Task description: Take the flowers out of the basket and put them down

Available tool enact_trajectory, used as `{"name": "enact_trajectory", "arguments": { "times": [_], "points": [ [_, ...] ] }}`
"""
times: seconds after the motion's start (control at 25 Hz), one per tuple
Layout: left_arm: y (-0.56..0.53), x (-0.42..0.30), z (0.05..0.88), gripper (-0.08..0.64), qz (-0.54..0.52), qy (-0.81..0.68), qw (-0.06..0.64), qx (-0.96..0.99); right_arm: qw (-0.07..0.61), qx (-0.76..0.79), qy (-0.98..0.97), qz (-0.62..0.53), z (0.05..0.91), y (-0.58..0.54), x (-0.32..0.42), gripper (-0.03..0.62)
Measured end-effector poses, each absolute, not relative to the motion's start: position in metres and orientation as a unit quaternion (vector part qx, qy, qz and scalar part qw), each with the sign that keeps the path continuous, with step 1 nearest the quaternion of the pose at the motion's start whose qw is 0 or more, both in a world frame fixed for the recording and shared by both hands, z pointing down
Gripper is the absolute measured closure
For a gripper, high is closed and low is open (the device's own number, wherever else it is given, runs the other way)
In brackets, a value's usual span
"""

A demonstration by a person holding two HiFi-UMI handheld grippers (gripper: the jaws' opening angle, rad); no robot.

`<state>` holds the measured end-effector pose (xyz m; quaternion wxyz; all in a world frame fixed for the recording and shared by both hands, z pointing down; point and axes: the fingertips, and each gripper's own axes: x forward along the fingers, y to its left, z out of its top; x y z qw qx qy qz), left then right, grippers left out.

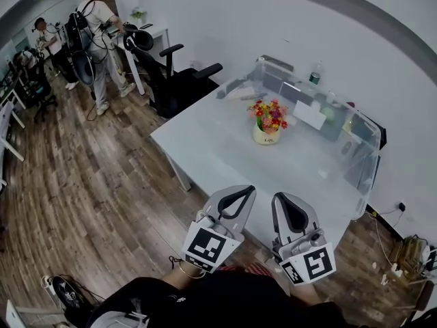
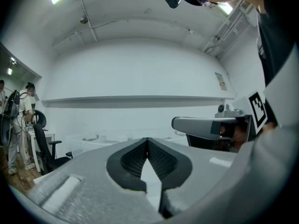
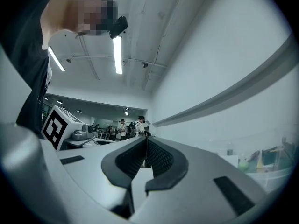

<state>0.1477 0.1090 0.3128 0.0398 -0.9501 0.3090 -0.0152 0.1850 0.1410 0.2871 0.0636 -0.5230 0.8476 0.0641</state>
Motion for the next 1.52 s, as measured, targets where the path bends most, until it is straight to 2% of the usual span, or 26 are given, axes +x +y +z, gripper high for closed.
{"name": "enact_trajectory", "arguments": {
  "times": [0.6, 1.52],
  "points": [
    [0.079, 0.185, 0.285, 0.554, 0.011, 0.287, 0.039, -0.957, 0.041, -0.503, 0.853, 0.129, 0.248, 0.113, 0.214, 0.580],
    [0.041, 0.259, 0.239, 0.554, 0.035, 0.255, 0.076, -0.963, 0.018, -0.478, 0.854, 0.204, 0.191, 0.075, 0.282, 0.580]
  ]
}}
